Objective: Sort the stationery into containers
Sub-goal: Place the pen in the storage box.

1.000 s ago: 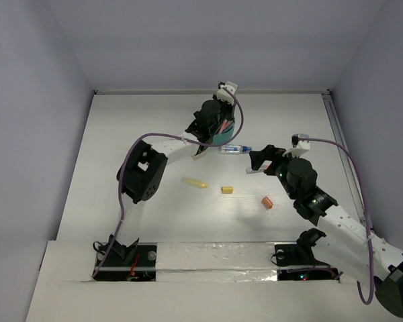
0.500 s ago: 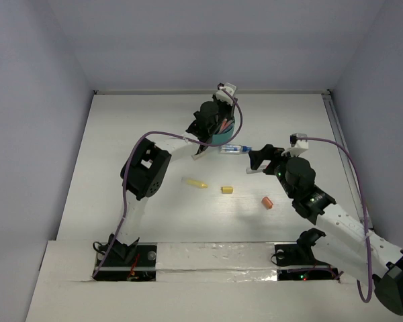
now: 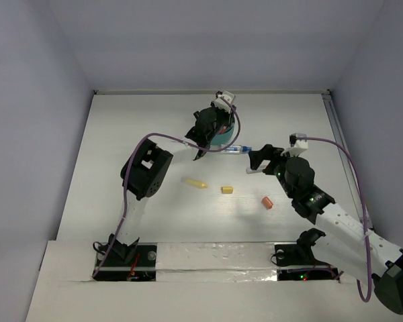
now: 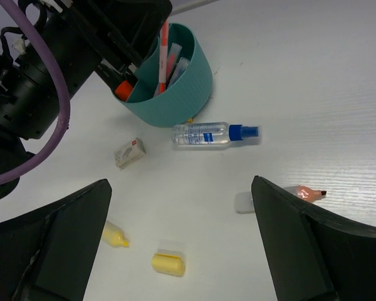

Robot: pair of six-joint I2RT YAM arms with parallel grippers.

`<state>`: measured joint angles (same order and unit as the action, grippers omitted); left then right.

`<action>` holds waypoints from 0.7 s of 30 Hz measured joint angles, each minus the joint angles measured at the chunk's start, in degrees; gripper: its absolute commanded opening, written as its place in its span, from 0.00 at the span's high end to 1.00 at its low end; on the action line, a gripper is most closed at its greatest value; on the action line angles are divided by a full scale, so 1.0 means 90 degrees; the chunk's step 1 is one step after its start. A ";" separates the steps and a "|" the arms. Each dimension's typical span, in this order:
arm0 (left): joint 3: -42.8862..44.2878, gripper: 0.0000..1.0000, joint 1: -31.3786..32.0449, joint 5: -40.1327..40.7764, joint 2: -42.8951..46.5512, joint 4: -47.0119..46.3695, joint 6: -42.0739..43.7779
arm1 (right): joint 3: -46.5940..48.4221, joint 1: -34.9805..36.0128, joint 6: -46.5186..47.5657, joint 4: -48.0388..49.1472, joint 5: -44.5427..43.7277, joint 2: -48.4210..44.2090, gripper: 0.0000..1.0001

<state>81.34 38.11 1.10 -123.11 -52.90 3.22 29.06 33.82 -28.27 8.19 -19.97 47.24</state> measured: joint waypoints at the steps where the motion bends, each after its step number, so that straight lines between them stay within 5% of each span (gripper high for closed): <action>1: -0.0027 0.67 0.0000 -0.0002 0.0000 -0.0015 0.0007 | 0.0000 0.0000 0.0000 0.0000 -0.0002 0.0000 0.00; 9: -0.0100 0.30 0.0000 0.0107 0.0080 0.0029 0.0049 | 0.0000 0.0000 -0.0002 0.0000 -0.0002 0.0022 0.00; 15: -0.0112 0.18 0.0015 0.0233 0.0770 0.0447 0.0061 | 0.0019 0.0000 -0.0005 -0.0017 0.0032 0.0401 0.00; 21: -0.0267 0.18 0.0187 0.0602 0.2358 0.0925 -0.0214 | 0.0136 0.0000 -0.0005 -0.0151 0.0112 0.0537 0.00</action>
<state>78.94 39.79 6.52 -101.89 -44.58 1.30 30.28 33.82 -28.32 6.83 -18.96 52.07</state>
